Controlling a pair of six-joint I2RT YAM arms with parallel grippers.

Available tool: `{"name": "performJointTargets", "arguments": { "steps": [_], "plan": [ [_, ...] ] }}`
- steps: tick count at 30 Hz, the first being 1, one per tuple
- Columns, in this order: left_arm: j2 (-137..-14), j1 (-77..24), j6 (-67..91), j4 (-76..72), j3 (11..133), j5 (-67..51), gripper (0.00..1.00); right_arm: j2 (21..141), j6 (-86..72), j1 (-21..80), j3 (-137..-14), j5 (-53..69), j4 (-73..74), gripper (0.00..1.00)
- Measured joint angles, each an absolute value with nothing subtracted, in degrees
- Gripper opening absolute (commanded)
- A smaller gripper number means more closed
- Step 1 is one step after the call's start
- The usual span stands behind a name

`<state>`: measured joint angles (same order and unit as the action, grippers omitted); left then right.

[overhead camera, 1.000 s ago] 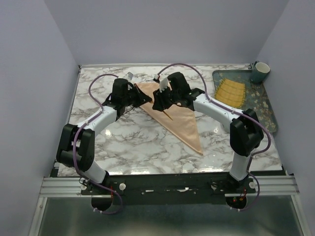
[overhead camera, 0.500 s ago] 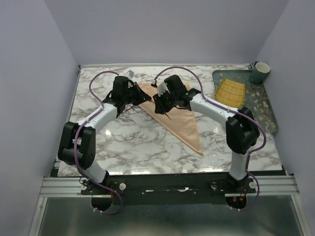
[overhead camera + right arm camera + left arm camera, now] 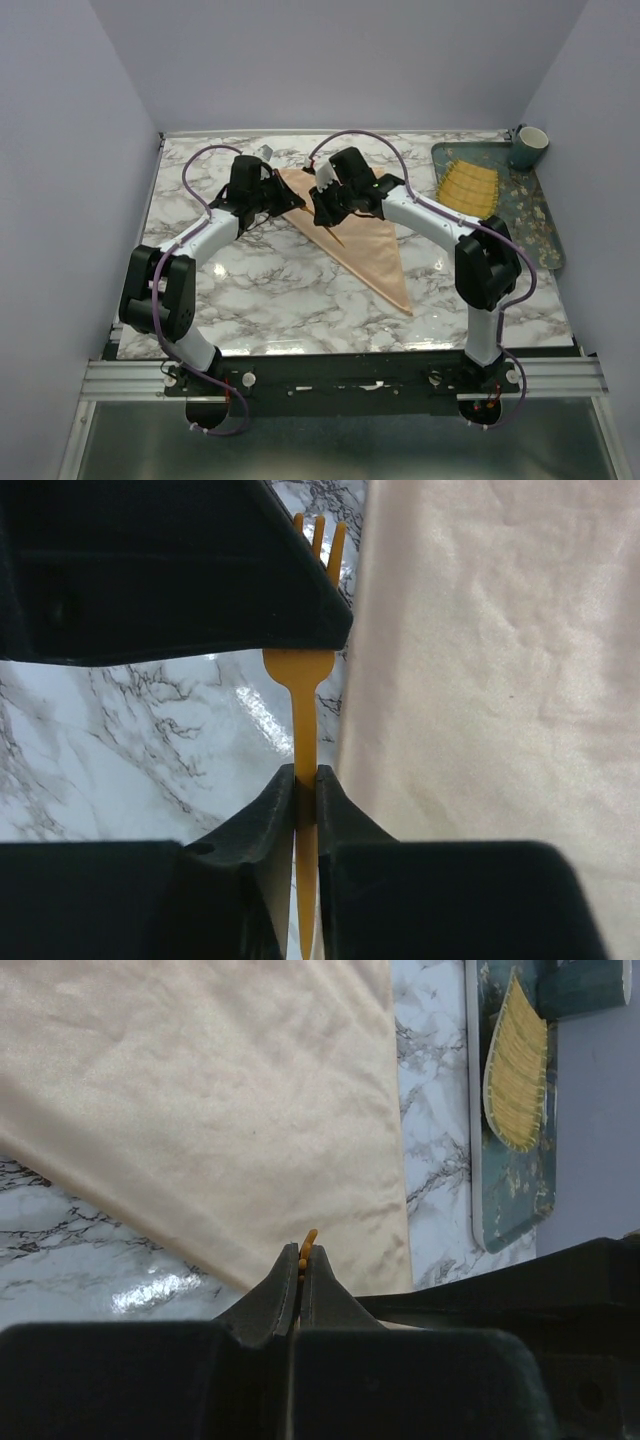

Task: Fold the napkin, place the utensils inside, and roll it up
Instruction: Pass the utensil from the left arm to the right, then place the utensil onto the napkin

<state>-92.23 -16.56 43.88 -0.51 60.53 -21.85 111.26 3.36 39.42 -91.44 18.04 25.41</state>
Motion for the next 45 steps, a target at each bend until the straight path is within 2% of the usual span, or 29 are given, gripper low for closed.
{"name": "performJointTargets", "arguments": {
  "steps": [1, 3, 4, 6, 8, 10, 19, 23, 33, 45],
  "plan": [
    [-92.23, -16.56, 43.88, -0.51, 60.53, -21.69, 0.00, 111.44, 3.31, 39.42, -91.64, 18.06, 25.54, 0.02],
    [-92.23, -16.53, 43.68, -0.36, 60.55, -21.43, 0.04, 111.79, 3.60, 39.44, -91.85, 18.06, 25.65, 0.01],
    [-92.23, -16.49, 43.57, -0.30, 60.55, -21.34, 0.32, 111.85, 3.55, 39.44, -91.88, 18.06, 25.65, 0.01],
    [-92.23, -16.36, 43.33, 0.47, 60.73, -20.73, 0.45, 112.07, 3.66, 39.44, -92.12, 18.11, 25.82, 0.00],
    [-92.16, -15.66, 43.05, 0.67, 60.75, -19.53, 0.77, 113.65, 4.21, 39.44, -93.95, 18.00, 26.24, 0.01],
    [-92.01, -14.17, 42.81, 0.40, 60.38, -17.96, 0.88, 115.66, 4.67, 39.44, -96.16, 17.72, 26.68, 0.01],
    [-85.36, -1.37, 42.92, 3.31, 56.34, -9.21, 0.86, 129.69, 7.35, 39.55, -108.86, 15.38, 31.33, 0.01],
    [-82.65, -1.23, 42.78, 4.32, 55.59, -8.49, 0.85, 133.88, 8.45, 39.55, -114.26, 14.04, 34.63, 0.00],
    [-80.95, -1.26, 42.78, 4.89, 54.06, -8.58, 0.84, 135.11, 9.13, 39.57, -115.24, 12.71, 37.43, 0.01],
    [-80.75, -1.26, 42.83, 4.91, 52.86, -8.99, 0.84, 137.08, 9.04, 39.59, -117.01, 12.69, 38.57, 0.06]
  ]
}}
